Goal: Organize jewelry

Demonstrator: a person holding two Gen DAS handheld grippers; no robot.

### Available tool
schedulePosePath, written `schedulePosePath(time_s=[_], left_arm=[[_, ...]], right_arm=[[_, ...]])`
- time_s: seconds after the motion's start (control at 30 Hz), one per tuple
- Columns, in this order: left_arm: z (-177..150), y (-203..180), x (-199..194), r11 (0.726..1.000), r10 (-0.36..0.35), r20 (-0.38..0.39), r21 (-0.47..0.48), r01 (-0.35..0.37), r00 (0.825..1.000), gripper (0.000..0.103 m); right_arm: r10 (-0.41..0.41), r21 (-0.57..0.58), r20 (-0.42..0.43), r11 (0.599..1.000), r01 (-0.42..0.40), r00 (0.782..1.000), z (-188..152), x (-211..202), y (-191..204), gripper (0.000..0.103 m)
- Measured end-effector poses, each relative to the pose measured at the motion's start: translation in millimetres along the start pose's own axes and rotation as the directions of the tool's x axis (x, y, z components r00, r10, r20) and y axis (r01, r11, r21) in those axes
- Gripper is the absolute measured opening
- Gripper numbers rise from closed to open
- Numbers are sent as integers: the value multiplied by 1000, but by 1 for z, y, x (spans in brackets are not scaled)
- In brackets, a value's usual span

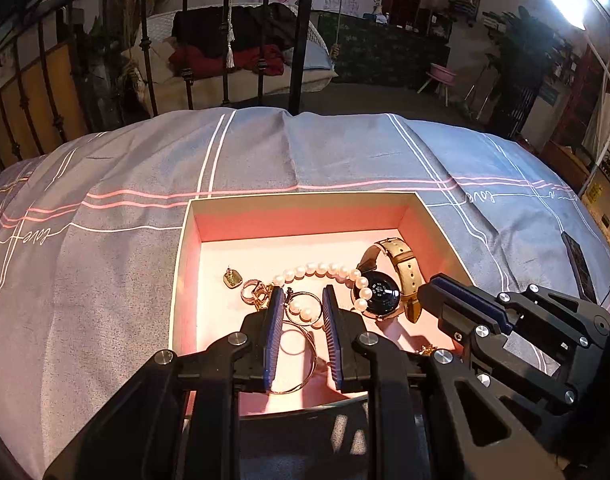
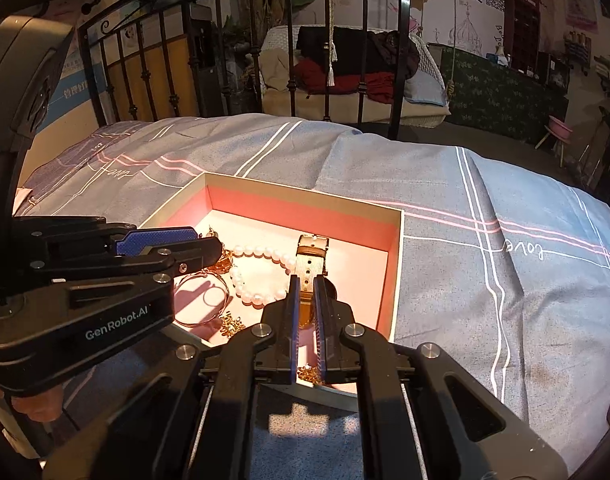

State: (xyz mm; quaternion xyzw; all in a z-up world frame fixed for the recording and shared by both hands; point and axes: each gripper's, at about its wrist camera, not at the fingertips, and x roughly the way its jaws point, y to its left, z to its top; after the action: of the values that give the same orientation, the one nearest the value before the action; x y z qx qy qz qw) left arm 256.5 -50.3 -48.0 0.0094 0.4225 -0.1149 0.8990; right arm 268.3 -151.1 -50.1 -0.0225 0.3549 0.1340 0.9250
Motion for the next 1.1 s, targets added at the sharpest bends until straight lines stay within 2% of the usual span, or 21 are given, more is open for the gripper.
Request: schedulePosePath(time_s=[0.4,0.43,0.47,0.5,0.53,0.6,0.67,0.87,0.9,1.0,1.1], left_arm=[[-1,3,1,1000,25,-1,5,-25,1000,21],[-2,3,-1,999,34,6,8,-34,999,28],[-2,2,-4,999,41,15,12,-41,999,45],[-3,3,-8,999,53,26,13,-53,998,49],[-3,4,-13,998,63,41,11,-63,997,51],[-6,7,-23,999,47,45,5,-47,998,64],[-12,9,-34,999,50,59,-1,-50,997,74],[-49,12,-64,995,92,124,15,-95,988,83],[-56,13,-71,994,104,154,10,-107,983,83],[-76,15,-94,992,120,283,-6,-124,952,95],[-87,15,-112,991,130,368,-17,-133,921,96]], right_arm=[[-10,-2,11,1000,10,1000,1,-1,0,8],[-16,-2,11,1000,16,1000,0,-2,0,15],[-23,-3,13,1000,23,1000,-1,-5,0,24],[-45,-3,23,999,45,999,-3,-8,-1,42],[-54,-2,32,999,54,998,-4,-11,-2,66],[-64,2,48,998,64,997,-8,-19,-2,79],[-64,-3,47,998,64,997,-13,-25,-2,80],[-96,-21,87,995,98,992,-39,-53,2,91],[-103,-13,114,994,105,988,-44,-61,2,91],[-109,30,233,994,105,966,-57,-90,1,93],[-119,35,319,993,114,940,-67,-112,6,94]])
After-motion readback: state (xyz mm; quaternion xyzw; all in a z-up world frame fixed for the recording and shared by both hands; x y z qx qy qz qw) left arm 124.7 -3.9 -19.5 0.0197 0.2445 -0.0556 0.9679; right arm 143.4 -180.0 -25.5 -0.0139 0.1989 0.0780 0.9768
